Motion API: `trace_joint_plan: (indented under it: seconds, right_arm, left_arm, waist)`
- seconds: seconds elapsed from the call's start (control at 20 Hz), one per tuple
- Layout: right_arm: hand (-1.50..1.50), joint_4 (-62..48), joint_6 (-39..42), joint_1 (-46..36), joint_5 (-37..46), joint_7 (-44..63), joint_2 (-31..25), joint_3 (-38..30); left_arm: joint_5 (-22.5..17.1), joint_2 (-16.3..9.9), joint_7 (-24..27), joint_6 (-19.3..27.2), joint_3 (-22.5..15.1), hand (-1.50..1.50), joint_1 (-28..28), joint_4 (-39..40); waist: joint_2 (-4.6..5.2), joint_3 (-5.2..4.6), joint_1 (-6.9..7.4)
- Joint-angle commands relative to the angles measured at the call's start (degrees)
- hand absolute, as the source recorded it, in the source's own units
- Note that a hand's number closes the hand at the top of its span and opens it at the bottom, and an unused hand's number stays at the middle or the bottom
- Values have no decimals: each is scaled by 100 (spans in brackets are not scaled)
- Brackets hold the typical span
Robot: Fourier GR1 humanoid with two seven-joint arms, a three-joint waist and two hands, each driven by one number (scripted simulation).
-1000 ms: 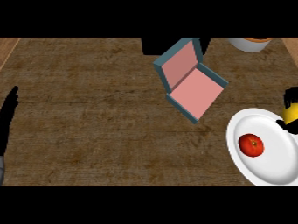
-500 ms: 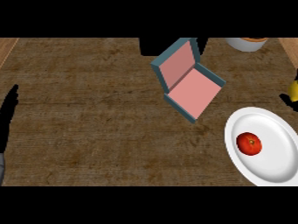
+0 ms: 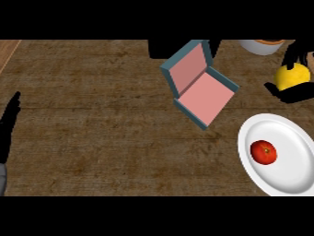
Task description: Pick the lemon from the plate and place it in the cardboard box
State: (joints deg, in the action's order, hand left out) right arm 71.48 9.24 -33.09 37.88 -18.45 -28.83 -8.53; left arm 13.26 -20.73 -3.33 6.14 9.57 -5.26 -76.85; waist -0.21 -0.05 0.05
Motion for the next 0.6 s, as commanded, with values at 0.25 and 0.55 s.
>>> trace_joint_plan:
  seconds: [0.25,0.55]
  right_arm:
    - [150,-1169,-50,-1376,-91,879,940,107]
    - [150,-2202,-62,-2431,-82,1458,1335,61]
  left_arm:
    - [34,3,-139,-118,16,0,-190,-65]
    - [-33,-141,-46,-285,142,0,-11,-281]
  waist:
    - [44,5,91]
    - [50,5,149]
